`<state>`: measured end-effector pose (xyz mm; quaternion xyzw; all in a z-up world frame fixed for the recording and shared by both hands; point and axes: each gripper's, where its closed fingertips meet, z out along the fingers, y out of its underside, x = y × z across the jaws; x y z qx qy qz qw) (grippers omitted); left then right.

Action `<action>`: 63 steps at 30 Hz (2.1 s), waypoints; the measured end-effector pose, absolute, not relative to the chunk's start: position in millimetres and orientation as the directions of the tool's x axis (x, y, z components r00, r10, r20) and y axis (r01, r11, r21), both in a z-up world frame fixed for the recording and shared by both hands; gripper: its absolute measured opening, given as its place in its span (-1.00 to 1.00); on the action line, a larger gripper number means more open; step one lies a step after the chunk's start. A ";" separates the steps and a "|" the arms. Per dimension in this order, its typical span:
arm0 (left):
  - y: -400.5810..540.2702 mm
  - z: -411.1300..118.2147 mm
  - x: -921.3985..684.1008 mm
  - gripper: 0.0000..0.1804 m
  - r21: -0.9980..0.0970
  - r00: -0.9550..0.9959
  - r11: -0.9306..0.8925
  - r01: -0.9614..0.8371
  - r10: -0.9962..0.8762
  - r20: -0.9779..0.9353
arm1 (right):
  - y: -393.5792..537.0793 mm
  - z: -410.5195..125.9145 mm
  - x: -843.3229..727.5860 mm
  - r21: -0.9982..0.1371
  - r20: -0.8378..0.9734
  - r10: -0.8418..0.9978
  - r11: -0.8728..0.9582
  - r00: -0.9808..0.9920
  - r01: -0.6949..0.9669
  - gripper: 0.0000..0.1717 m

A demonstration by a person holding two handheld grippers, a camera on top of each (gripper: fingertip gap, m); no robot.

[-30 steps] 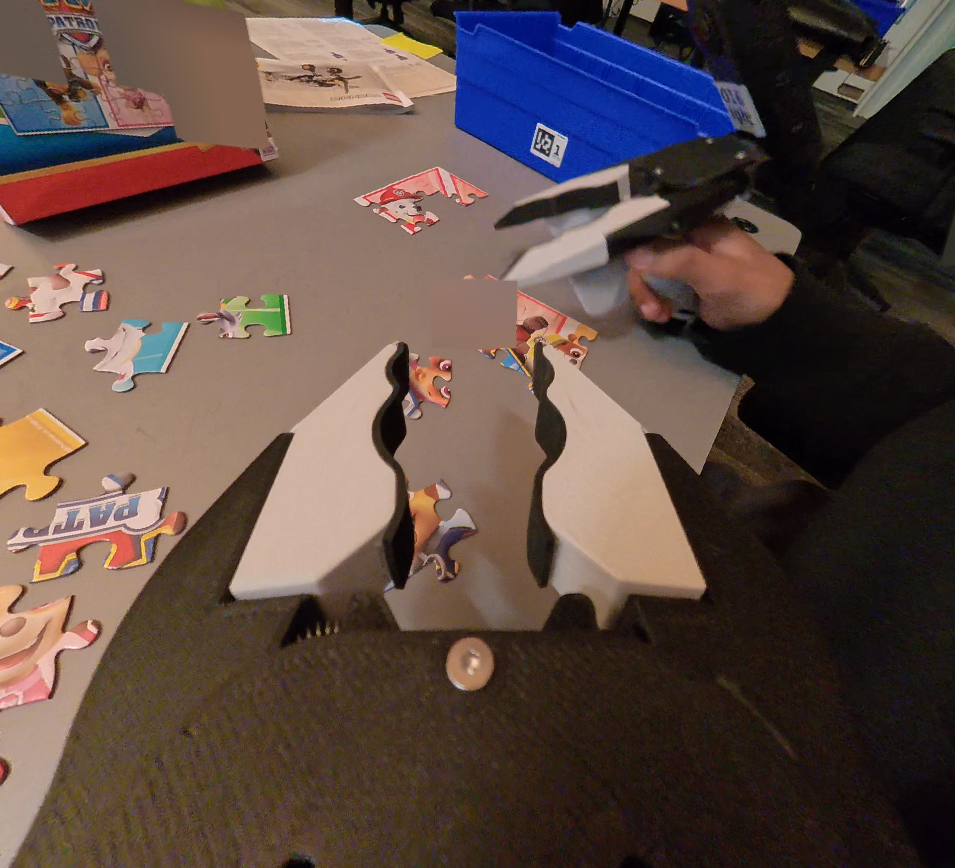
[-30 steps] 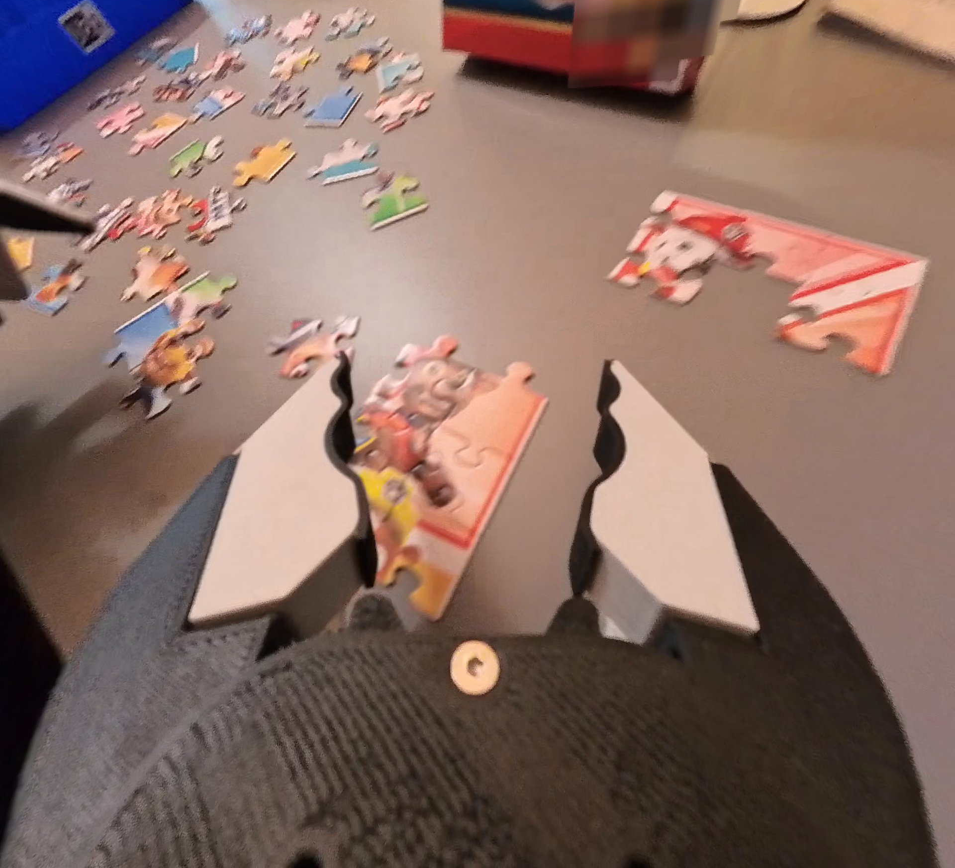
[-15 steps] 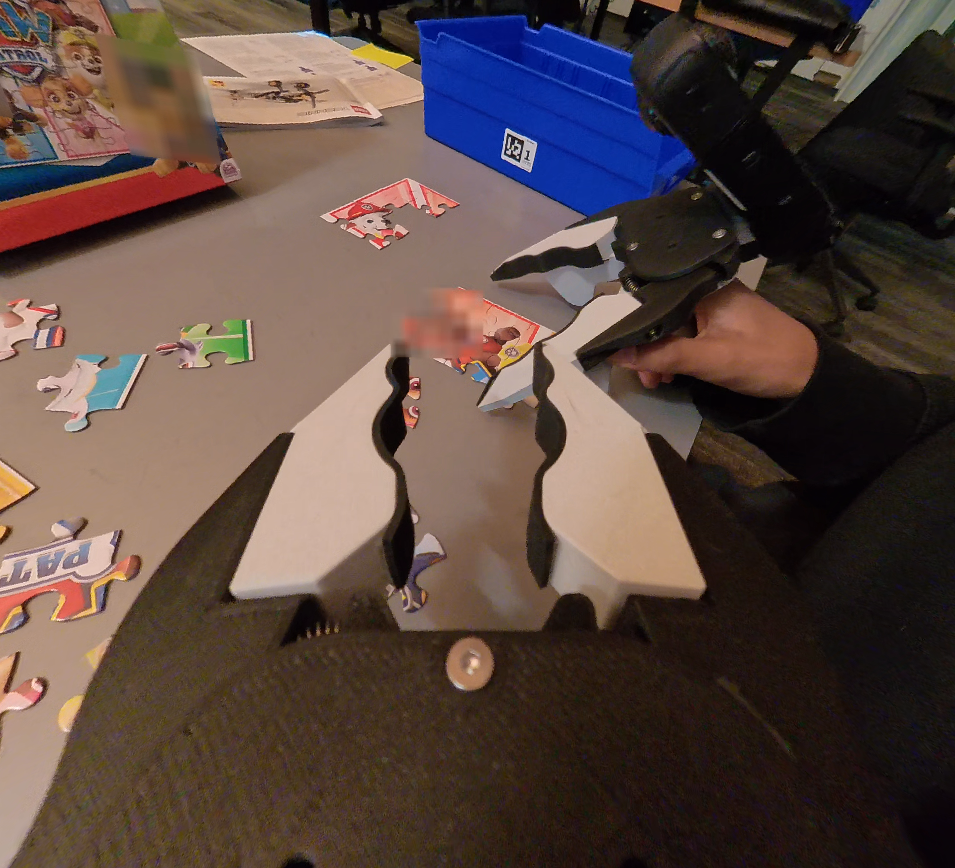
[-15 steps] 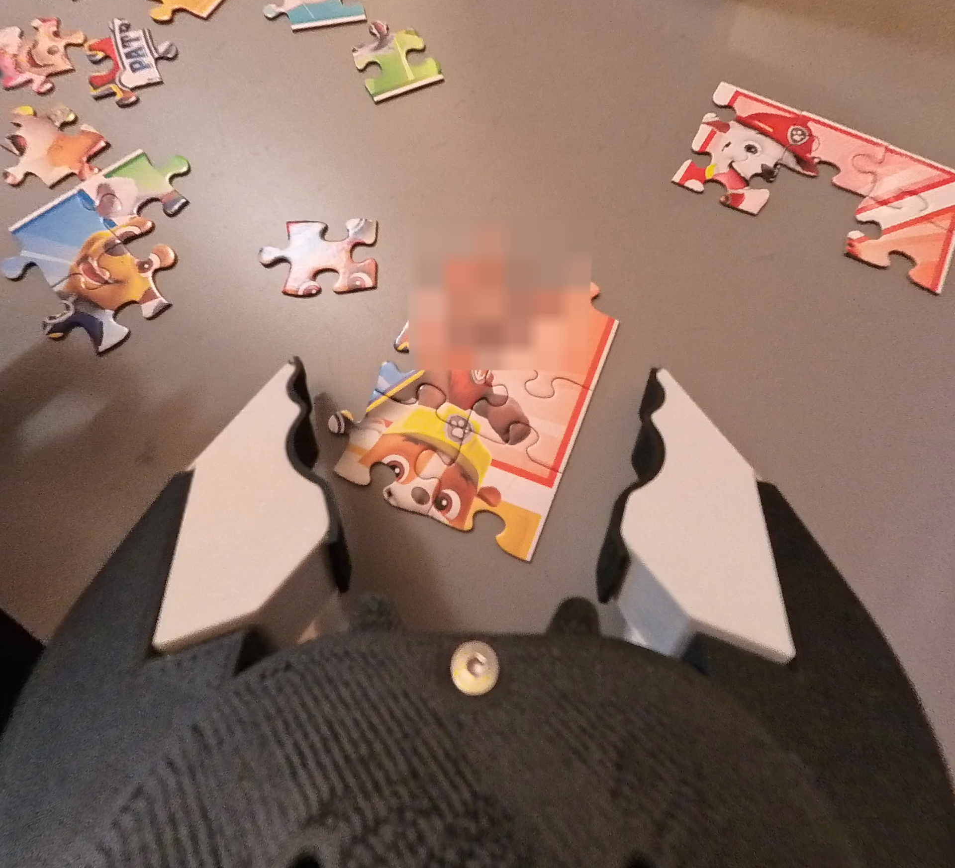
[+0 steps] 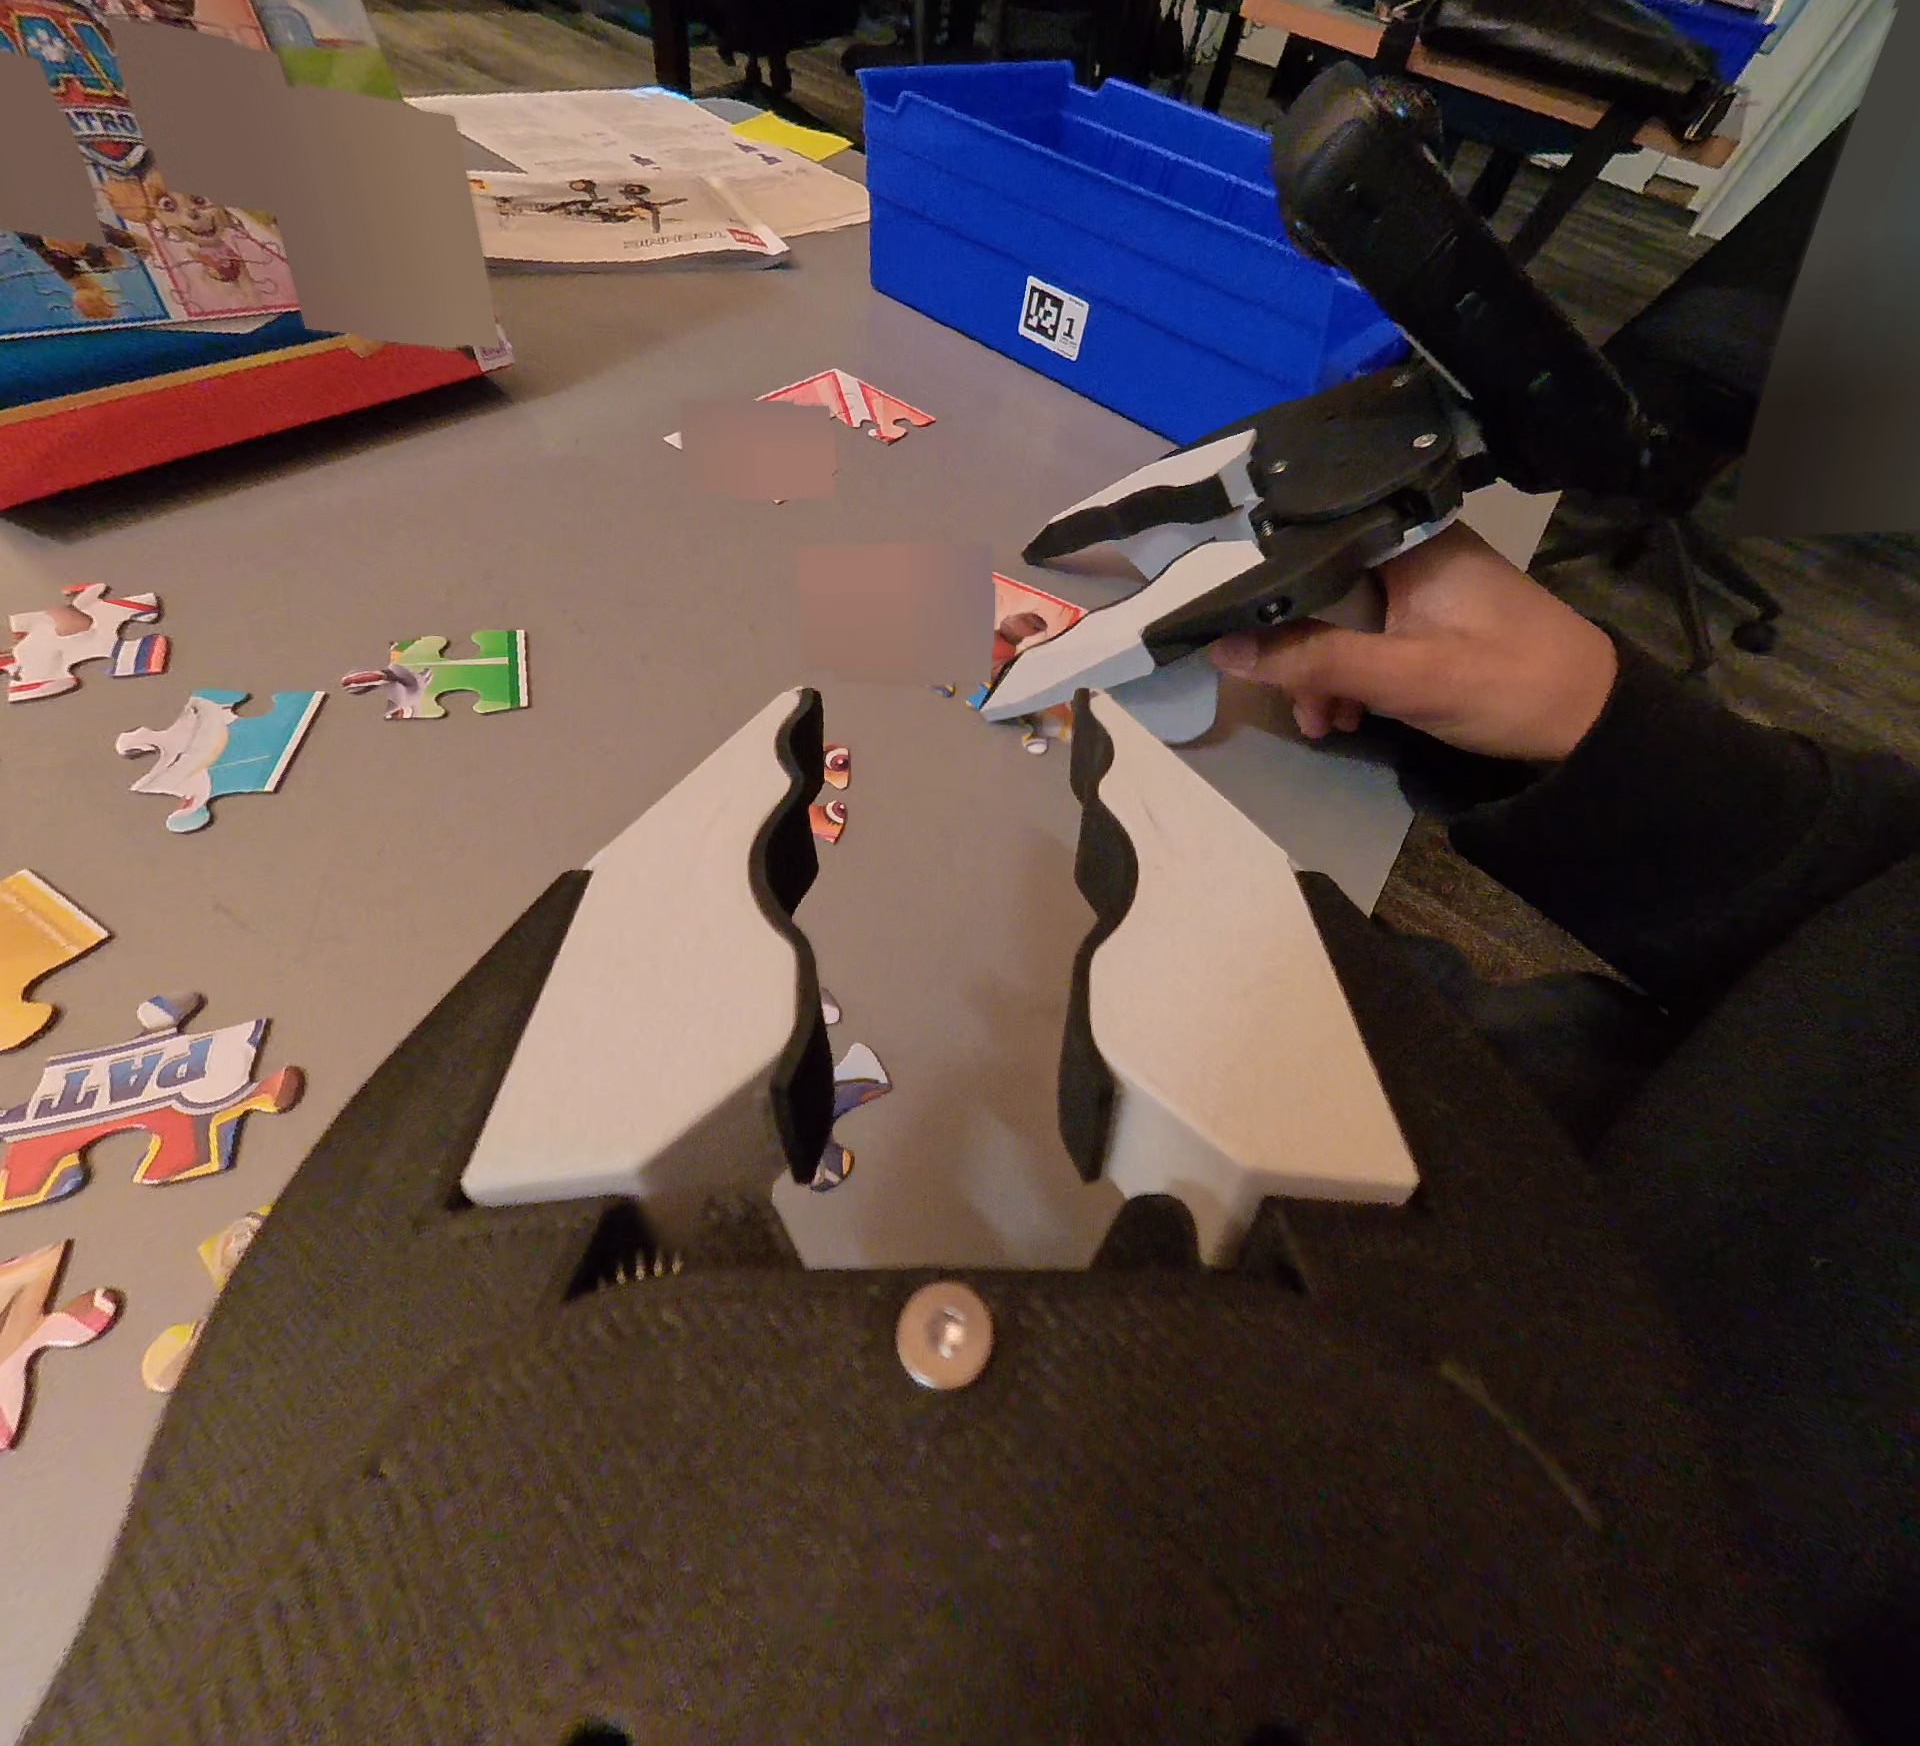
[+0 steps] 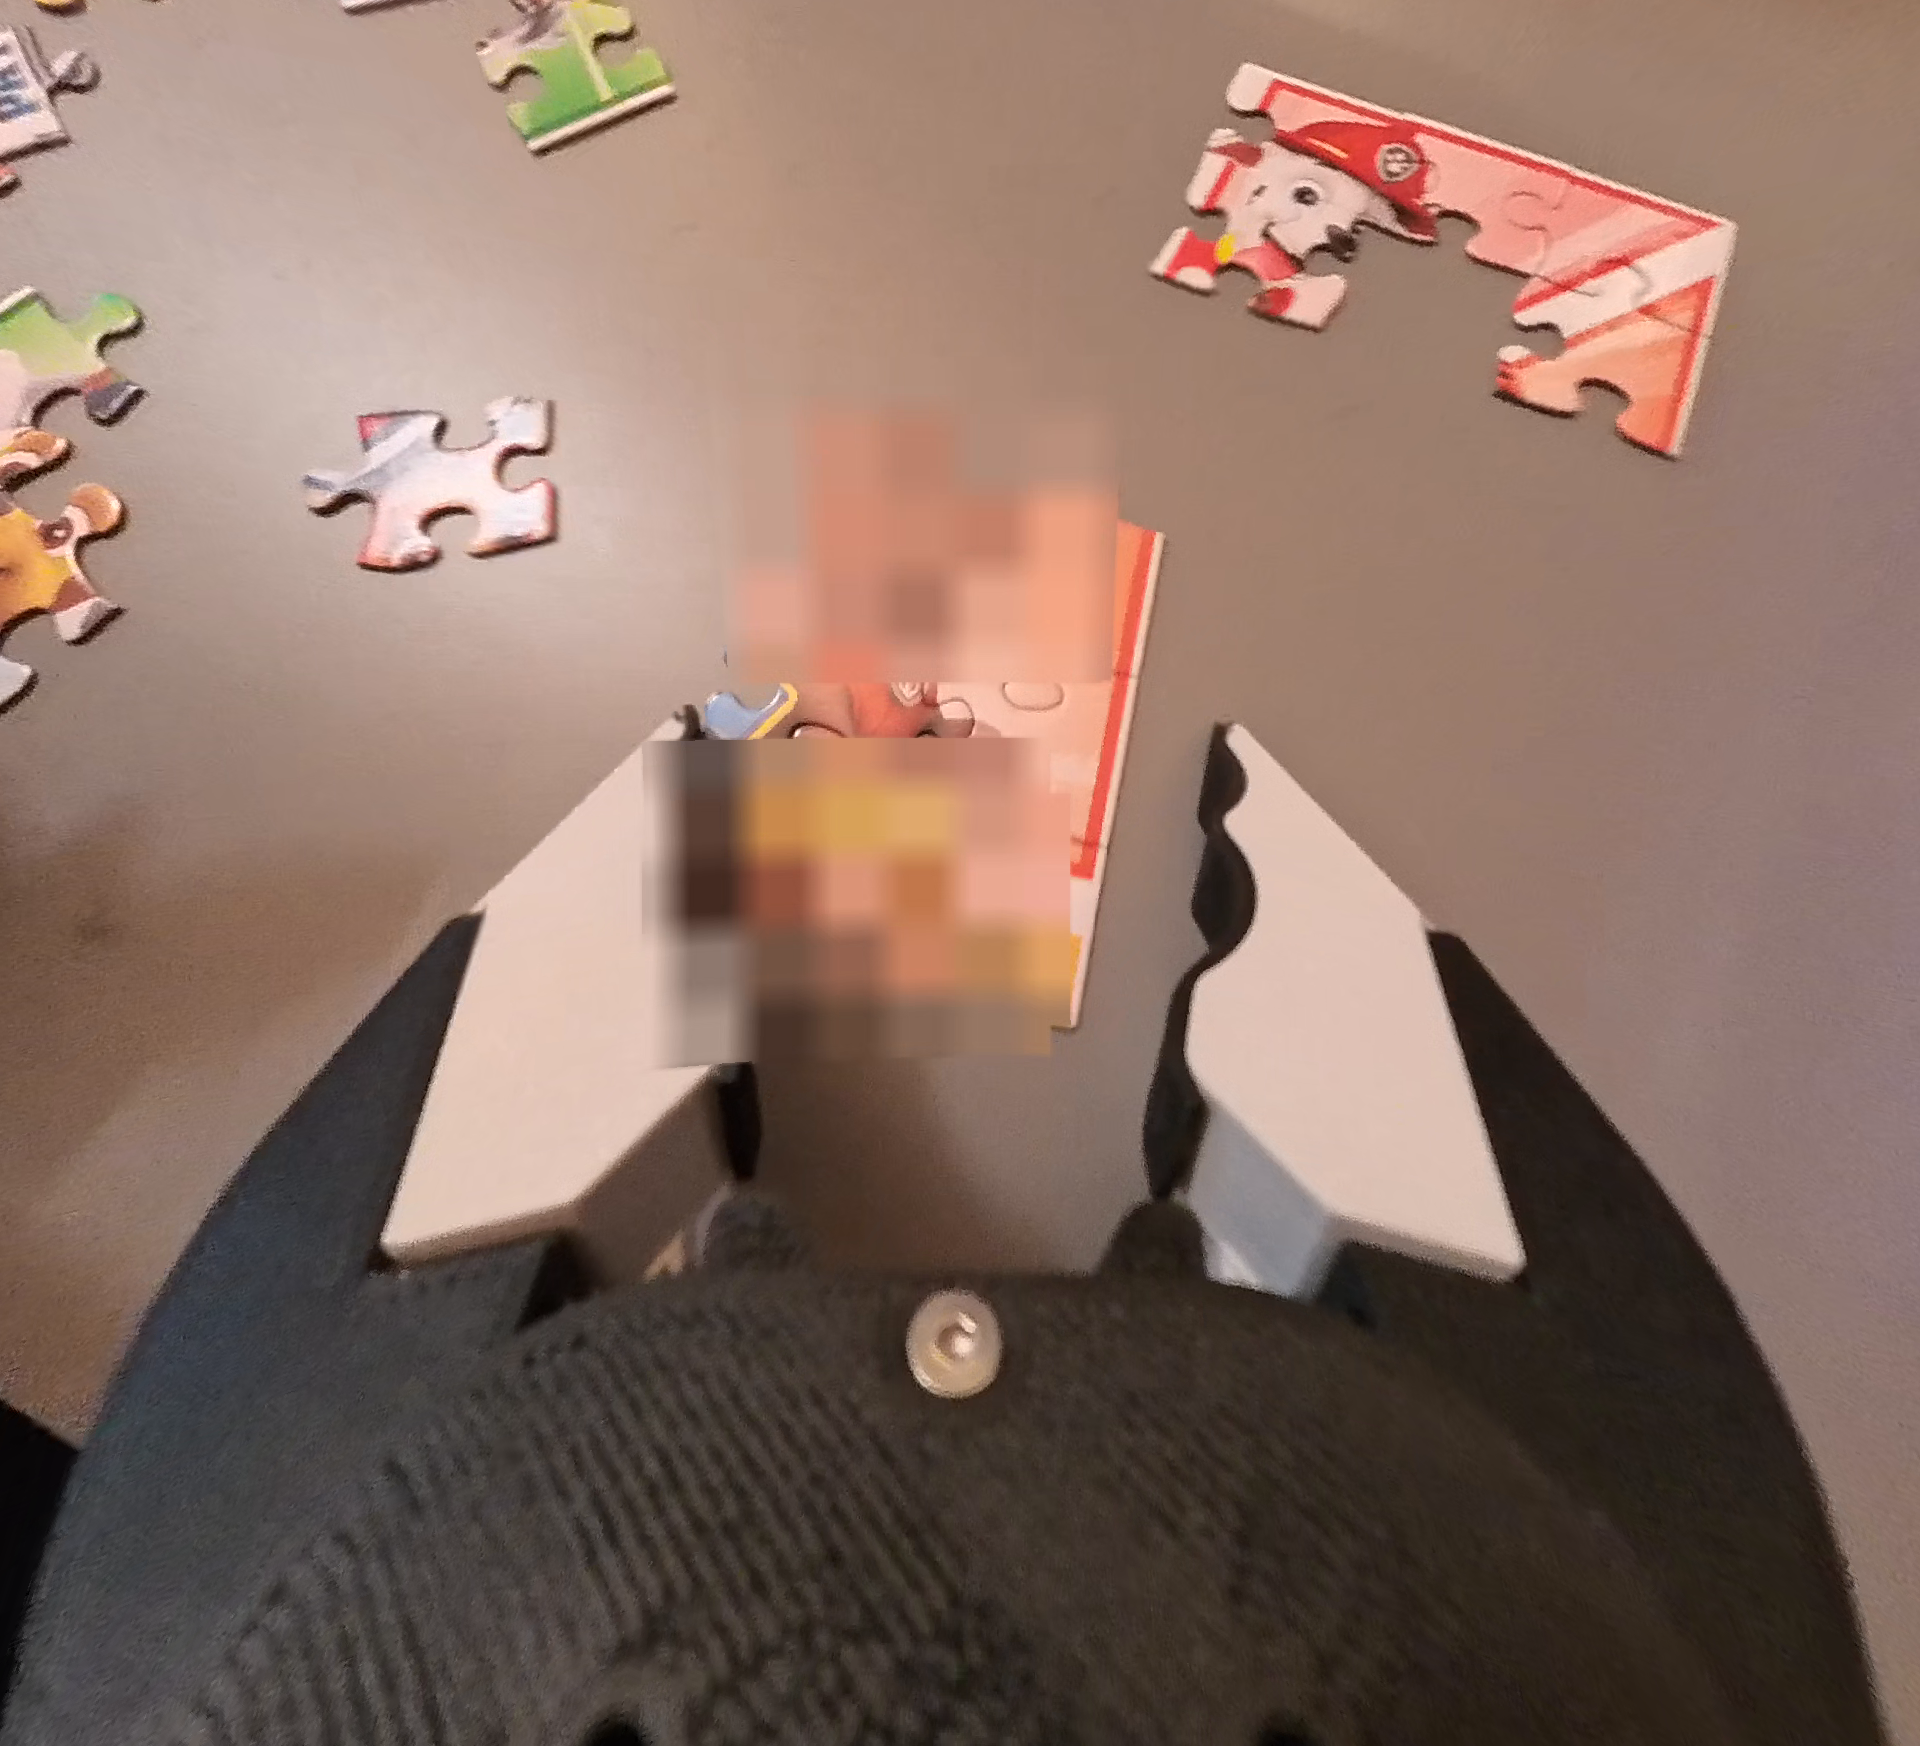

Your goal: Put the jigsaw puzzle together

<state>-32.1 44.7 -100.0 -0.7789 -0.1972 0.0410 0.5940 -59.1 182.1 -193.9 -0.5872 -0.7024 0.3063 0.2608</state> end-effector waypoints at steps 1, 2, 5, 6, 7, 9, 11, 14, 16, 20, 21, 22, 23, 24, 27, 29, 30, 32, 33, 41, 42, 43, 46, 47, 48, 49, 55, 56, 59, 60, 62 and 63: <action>44.7 -99.9 -32.0 -0.49 -0.942 0.919 -0.216 0.258 0.356 0.170 | 187.6 -193.9 -58.3 -0.737 0.007 0.987 0.113 -0.160 0.667 0.10; 44.6 -100.0 -31.9 -0.49 -0.942 0.919 -0.217 0.257 0.356 0.169 | 193.5 -193.8 -57.3 -0.737 0.007 0.990 0.102 -0.143 0.668 0.09; 44.7 -100.7 -31.7 -0.49 -0.942 0.920 -0.219 0.255 0.355 0.167 | 212.1 -193.2 -53.2 -0.739 0.006 0.996 0.066 -0.092 0.670 0.02; 44.7 -101.1 -31.8 -0.49 -0.942 0.920 -0.219 0.256 0.355 0.168 | 216.9 -193.1 -51.7 -0.740 0.006 0.997 0.058 -0.080 0.670 0.00; 44.9 -101.6 -32.0 -0.49 -0.941 0.920 -0.218 0.258 0.354 0.170 | 220.5 -193.1 -50.3 -0.740 0.006 0.997 0.053 -0.072 0.670 -0.01; 45.8 -102.9 -32.3 -0.49 -0.940 0.920 -0.217 0.264 0.350 0.178 | 223.7 -193.1 -48.4 -0.740 0.006 0.998 0.051 -0.069 0.671 -0.01; 47.3 -103.7 -32.1 -0.49 -0.939 0.920 -0.217 0.268 0.346 0.183 | 221.9 -192.9 -48.2 -0.741 0.003 0.996 0.065 -0.093 0.669 0.06; 49.1 -105.2 -31.7 -0.49 -0.938 0.923 -0.226 0.263 0.343 0.176 | 216.5 -189.8 -52.9 -0.754 0.005 0.988 0.105 -0.155 0.649 0.22; 50.5 -106.3 -31.4 -0.49 -0.937 0.924 -0.230 0.265 0.339 0.178 | 214.2 -187.7 -58.1 -0.762 0.000 0.982 0.120 -0.186 0.636 0.23; 52.2 -107.7 -31.9 -0.49 -0.935 0.924 -0.235 0.267 0.337 0.179 | 211.0 -193.0 -64.1 -0.740 -0.027 0.973 0.134 -0.228 0.659 0.23; 51.8 -107.8 -32.4 -0.49 -0.935 0.924 -0.238 0.265 0.340 0.175 | 212.0 -193.8 -64.4 -0.737 -0.013 0.973 0.145 -0.229 0.660 0.22; 51.3 -108.1 -33.2 -0.49 -0.934 0.923 -0.240 0.263 0.344 0.171 | 213.6 -194.5 -63.9 -0.734 0.002 0.974 0.155 -0.226 0.661 0.20; 50.5 -108.4 -34.3 -0.49 -0.934 0.922 -0.241 0.263 0.348 0.169 | 215.5 -194.9 -63.2 -0.732 0.010 0.976 0.155 -0.218 0.663 0.21; 49.8 -108.8 -35.4 -0.49 -0.933 0.921 -0.242 0.265 0.352 0.171 | 218.1 -195.0 -62.0 -0.732 0.008 0.979 0.144 -0.203 0.666 0.21; 49.1 -109.7 -38.0 -0.49 -0.932 0.916 -0.231 0.281 0.354 0.189 | 231.8 -194.4 -57.3 -0.734 0.008 0.990 0.102 -0.142 0.671 0.17; 49.4 -111.4 -38.6 -0.49 -0.929 0.914 -0.226 0.292 0.352 0.202 | 239.6 -193.8 -53.3 -0.737 0.007 0.994 0.080 -0.111 0.671 0.09; 49.8 -112.4 -38.5 -0.49 -0.928 0.914 -0.227 0.295 0.351 0.205 | 241.7 -193.5 -51.3 -0.738 0.007 0.995 0.075 -0.103 0.670 0.05; 50.6 -114.1 -38.4 -0.49 -0.927 0.914 -0.230 0.296 0.350 0.205 | 242.2 -193.1 -47.7 -0.740 0.008 0.995 0.074 -0.102 0.669 0.01; 50.9 -114.5 -38.5 -0.49 -0.927 0.915 -0.231 0.295 0.349 0.204 | 240.6 -192.8 -46.2 -0.741 0.008 0.994 0.080 -0.110 0.667 -0.01; 52.5 -115.4 -38.3 -0.49 -0.927 0.917 -0.231 0.296 0.340 0.209 | 217.3 -192.4 -37.3 -0.742 0.005 0.983 0.126 -0.182 0.659 -0.07; 52.5 -115.4 -38.3 -0.49 -0.927 0.917 -0.232 0.296 0.340 0.208 | 213.2 -192.4 -36.4 -0.742 0.005 0.982 0.131 -0.190 0.658 -0.07; 52.5 -115.3 -38.3 -0.49 -0.927 0.917 -0.231 0.297 0.340 0.209 | 208.9 -192.5 -35.4 -0.742 0.005 0.980 0.137 -0.200 0.657 -0.07; 52.8 -114.5 -38.0 -0.49 -0.927 0.917 -0.228 0.297 0.338 0.211 | 191.2 -191.9 -32.1 -0.739 -0.010 0.968 0.161 -0.250 0.654 -0.06; 52.9 -114.6 -37.8 -0.49 -0.927 0.918 -0.229 0.296 0.337 0.210 | 183.3 -191.3 -29.8 -0.734 -0.024 0.959 0.174 -0.281 0.656 -0.07; 53.0 -114.8 -37.5 -0.49 -0.927 0.918 -0.230 0.295 0.338 0.209 | 175.8 -190.0 -27.4 -0.727 -0.042 0.949 0.186 -0.312 0.661 -0.10; 52.9 -114.8 -37.3 -0.49 -0.927 0.918 -0.231 0.294 0.338 0.207 | 171.5 -187.6 -26.9 -0.727 -0.056 0.943 0.187 -0.329 0.661 -0.10; 53.2 -114.3 -36.0 -0.49 -0.928 0.917 -0.221 0.300 0.336 0.217 | 188.8 -160.0 -59.2 -0.832 -0.059 0.969 0.085 -0.240 0.549 0.07; 53.8 -114.5 -35.4 -0.49 -0.928 0.917 -0.220 0.302 0.334 0.219 | 186.7 -159.3 -64.9 -0.836 -0.080 0.968 0.065 -0.239 0.544 0.14; 54.7 -115.3 -34.0 -0.49 -0.927 0.919 -0.229 0.296 0.332 0.211 | 182.6 -170.8 -79.4 -0.809 -0.079 0.971 0.069 -0.225 0.584 0.21; 54.3 -115.6 -34.0 -0.49 -0.928 0.920 -0.233 0.291 0.334 0.205 | 183.3 -176.3 -83.3 -0.793 -0.063 0.974 0.083 -0.218 0.603 0.22; 52.8 -116.0 -35.8 -0.49 -0.928 0.918 -0.236 0.289 0.342 0.199 | 184.9 -184.6 -89.7 -0.769 -0.044 0.977 0.101 -0.210 0.631 0.23; 52.1 -115.7 -36.7 -0.49 -0.927 0.916 -0.234 0.293 0.345 0.203 | 185.2 -187.7 -92.4 -0.760 -0.045 0.977 0.102 -0.209 0.642 0.23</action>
